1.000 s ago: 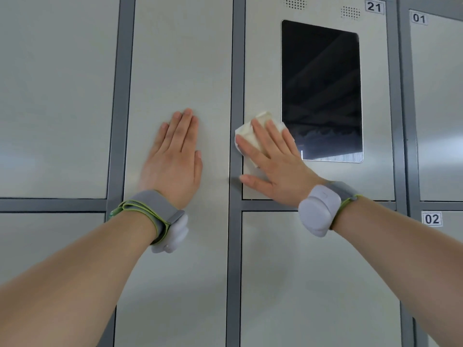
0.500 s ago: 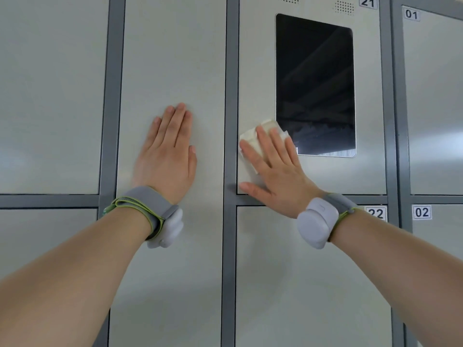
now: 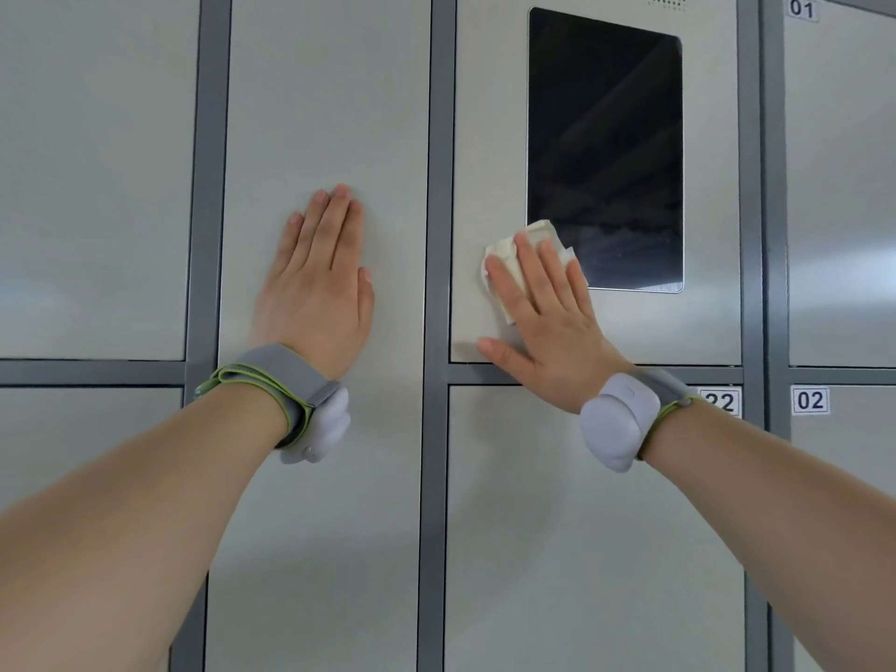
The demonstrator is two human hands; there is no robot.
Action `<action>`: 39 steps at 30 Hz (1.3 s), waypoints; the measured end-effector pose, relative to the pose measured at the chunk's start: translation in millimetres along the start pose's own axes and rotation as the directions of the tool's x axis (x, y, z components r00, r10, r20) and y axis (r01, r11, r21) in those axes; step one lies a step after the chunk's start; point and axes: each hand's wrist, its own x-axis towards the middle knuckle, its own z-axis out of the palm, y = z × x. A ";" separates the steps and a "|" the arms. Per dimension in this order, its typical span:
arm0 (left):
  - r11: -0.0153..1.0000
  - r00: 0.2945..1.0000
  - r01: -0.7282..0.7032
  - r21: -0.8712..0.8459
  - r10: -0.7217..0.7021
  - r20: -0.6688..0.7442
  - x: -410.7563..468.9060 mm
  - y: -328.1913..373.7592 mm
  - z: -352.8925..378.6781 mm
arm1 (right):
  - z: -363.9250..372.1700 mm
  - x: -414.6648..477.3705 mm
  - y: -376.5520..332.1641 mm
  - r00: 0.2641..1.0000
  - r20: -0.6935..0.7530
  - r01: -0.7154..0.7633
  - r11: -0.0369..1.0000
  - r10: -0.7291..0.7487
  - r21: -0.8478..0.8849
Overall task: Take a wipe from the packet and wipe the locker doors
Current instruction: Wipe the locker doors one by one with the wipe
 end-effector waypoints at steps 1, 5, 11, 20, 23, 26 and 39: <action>1.000 1.000 0.010 -0.006 -0.010 0.003 -0.2 0.8 -0.1 | 0.7 -3.3 1.4 1.000 0.013 0.013 1.000 -0.013 -0.013; 0.999 0.999 0.035 -0.014 -0.035 0.004 -2.7 3.6 0.3 | -7.4 6.0 11.2 1.000 0.015 -0.005 1.000 0.005 -0.018; 0.999 0.999 0.037 -0.024 -0.037 0.008 -1.8 4.8 -0.3 | -8.3 12.7 9.7 0.993 -0.007 -0.117 0.991 0.118 0.061; 0.994 0.994 0.106 -0.021 -0.105 0.033 -4.0 14.1 1.6 | -17.6 10.8 30.2 0.995 0.001 -0.103 0.994 0.103 -0.025; 0.994 0.994 0.103 -0.025 -0.102 0.038 -3.8 13.1 1.0 | -16.7 16.7 28.3 0.986 -0.003 -0.165 0.986 0.165 -0.012; 0.995 0.994 0.102 -0.022 -0.101 0.045 -4.0 12.1 -1.0 | -7.0 -3.7 21.0 0.993 0.014 -0.118 0.993 0.117 0.005; 0.991 0.986 0.135 -0.002 -0.135 0.097 -4.4 19.8 -5.4 | -16.1 4.9 33.5 0.975 0.041 -0.220 0.975 0.220 -0.008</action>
